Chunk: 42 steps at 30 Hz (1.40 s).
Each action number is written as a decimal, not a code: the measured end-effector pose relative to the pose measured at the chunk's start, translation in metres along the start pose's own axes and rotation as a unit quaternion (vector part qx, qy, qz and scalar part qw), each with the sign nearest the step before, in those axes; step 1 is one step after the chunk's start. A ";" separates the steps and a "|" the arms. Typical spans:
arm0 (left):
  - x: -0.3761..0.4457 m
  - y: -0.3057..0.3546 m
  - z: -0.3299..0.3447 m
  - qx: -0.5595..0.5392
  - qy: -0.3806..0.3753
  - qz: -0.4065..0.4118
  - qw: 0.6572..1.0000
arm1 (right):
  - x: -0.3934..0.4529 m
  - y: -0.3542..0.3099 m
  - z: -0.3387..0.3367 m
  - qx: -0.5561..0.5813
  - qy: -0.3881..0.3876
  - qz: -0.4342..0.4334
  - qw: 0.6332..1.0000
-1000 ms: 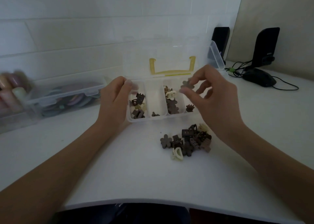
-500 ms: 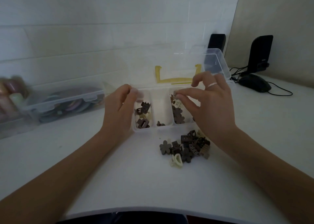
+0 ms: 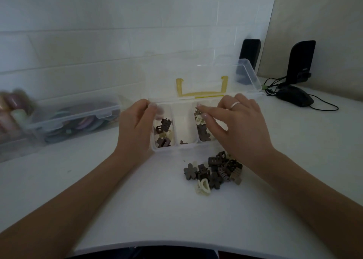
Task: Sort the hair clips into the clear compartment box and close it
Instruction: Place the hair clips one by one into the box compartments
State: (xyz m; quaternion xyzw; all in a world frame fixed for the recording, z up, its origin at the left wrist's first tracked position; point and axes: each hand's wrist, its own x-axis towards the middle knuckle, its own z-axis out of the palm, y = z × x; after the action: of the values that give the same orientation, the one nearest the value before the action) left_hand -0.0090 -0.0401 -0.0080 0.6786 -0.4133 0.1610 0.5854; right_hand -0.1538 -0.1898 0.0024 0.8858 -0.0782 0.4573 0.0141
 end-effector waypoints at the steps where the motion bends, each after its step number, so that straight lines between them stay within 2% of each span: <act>1: 0.001 -0.002 -0.001 -0.006 0.005 -0.011 1.000 | 0.000 0.000 0.000 0.002 -0.002 0.001 1.000; 4: 0.003 -0.006 -0.001 -0.023 0.019 -0.050 0.998 | 0.002 0.000 -0.005 0.056 0.012 0.004 0.998; 6: 0.004 -0.005 -0.002 -0.026 0.025 -0.059 0.998 | 0.004 -0.002 -0.014 0.159 -0.013 -0.003 0.987; 8: 0.004 -0.005 -0.003 -0.017 0.028 -0.064 0.997 | 0.006 -0.006 -0.024 0.262 -0.084 -0.005 0.961; 10: 0.005 -0.007 -0.004 -0.008 0.030 -0.070 0.997 | 0.007 -0.012 -0.033 0.310 -0.182 -0.013 0.933; 13: 0.005 -0.010 -0.006 -0.009 0.030 -0.067 0.997 | 0.008 -0.016 -0.036 0.279 -0.350 -0.018 0.894; 16: 0.005 -0.008 -0.006 -0.009 0.031 -0.053 0.998 | 0.005 -0.018 -0.033 0.182 -0.412 -0.046 0.892; 21: 0.005 -0.005 -0.006 -0.001 0.027 -0.013 1.000 | 0.003 -0.023 -0.028 0.200 -0.397 -0.075 0.893; 27: 0.005 -0.008 -0.006 -0.003 0.030 -0.011 0.999 | 0.001 -0.023 -0.028 0.276 -0.330 -0.047 0.902; 29: 0.005 -0.007 -0.005 -0.005 0.030 -0.009 1.000 | 0.003 -0.021 -0.029 0.310 -0.260 -0.001 0.915; 33: 0.004 -0.006 -0.006 -0.001 0.024 -0.009 1.000 | 0.009 -0.010 -0.033 0.308 -0.044 0.103 0.945; 35: 0.004 -0.007 -0.006 -0.011 0.023 -0.016 1.000 | 0.010 -0.007 -0.033 0.291 0.001 0.123 0.949; 37: 0.004 -0.008 -0.006 -0.019 0.024 -0.017 0.999 | 0.009 -0.006 -0.031 0.249 -0.026 0.123 0.960; 40: 0.004 -0.009 -0.007 -0.010 0.022 -0.014 1.000 | 0.008 -0.006 -0.027 0.139 -0.186 0.109 0.967; 42: 0.005 -0.009 -0.008 -0.002 0.022 -0.012 1.000 | 0.010 -0.006 -0.027 0.130 -0.225 0.117 0.959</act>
State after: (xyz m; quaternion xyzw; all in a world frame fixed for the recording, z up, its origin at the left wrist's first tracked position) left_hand 0.0022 -0.0347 -0.0083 0.6785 -0.3927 0.1679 0.5976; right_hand -0.1692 -0.1824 0.0265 0.9446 -0.1220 0.2510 -0.1728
